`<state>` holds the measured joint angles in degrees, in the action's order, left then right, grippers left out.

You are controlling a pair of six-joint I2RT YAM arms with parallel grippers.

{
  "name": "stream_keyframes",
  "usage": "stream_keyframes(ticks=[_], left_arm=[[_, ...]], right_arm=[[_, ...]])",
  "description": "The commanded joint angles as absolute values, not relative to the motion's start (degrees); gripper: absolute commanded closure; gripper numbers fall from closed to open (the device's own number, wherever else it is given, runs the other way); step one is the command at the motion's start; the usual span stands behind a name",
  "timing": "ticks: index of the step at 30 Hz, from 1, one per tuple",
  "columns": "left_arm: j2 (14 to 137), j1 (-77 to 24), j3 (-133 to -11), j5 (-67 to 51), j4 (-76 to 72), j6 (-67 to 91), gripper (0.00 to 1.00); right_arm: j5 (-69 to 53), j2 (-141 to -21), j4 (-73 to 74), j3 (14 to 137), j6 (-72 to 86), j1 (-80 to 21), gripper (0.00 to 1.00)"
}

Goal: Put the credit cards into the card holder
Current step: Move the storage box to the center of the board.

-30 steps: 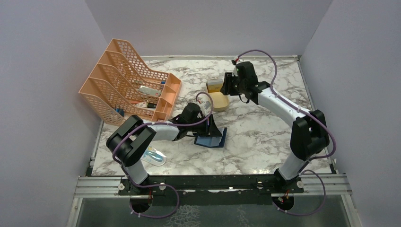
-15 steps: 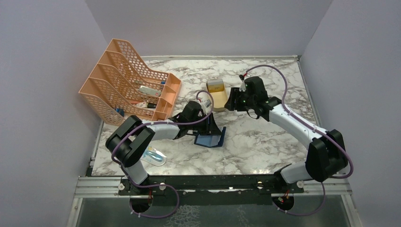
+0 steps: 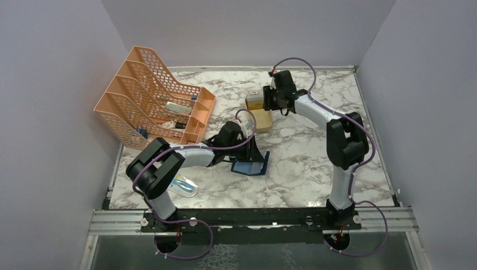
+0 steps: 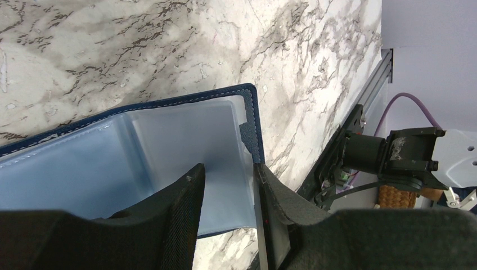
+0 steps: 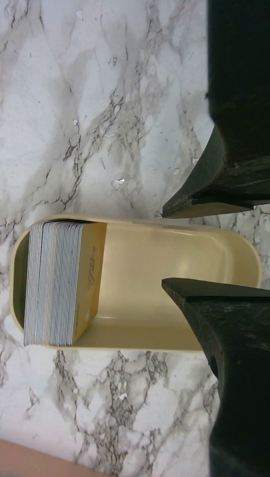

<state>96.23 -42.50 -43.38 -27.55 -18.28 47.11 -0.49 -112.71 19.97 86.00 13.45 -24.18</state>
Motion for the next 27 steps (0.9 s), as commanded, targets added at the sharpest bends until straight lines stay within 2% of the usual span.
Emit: stream_keyframes(ticks=[1,5,14,27], left_arm=[[94.77,-43.39,-42.69,-27.11,-18.46,45.95,0.60],[94.41,-43.81,-41.53,-26.74,-19.10,46.39,0.59],[93.47,-44.16,-40.02,-26.81,-19.59,45.76,0.57],[91.82,-44.91,-39.43,-27.22,-20.30,45.71,0.52]], right_arm=[[3.82,-116.74,22.08,89.33,13.27,-24.16,0.58],[6.02,-118.88,22.61,90.09,14.61,-24.08,0.59],[9.57,-120.49,26.68,90.94,21.17,-24.08,0.71],[13.47,-114.46,30.48,80.47,33.66,-24.08,0.80]])
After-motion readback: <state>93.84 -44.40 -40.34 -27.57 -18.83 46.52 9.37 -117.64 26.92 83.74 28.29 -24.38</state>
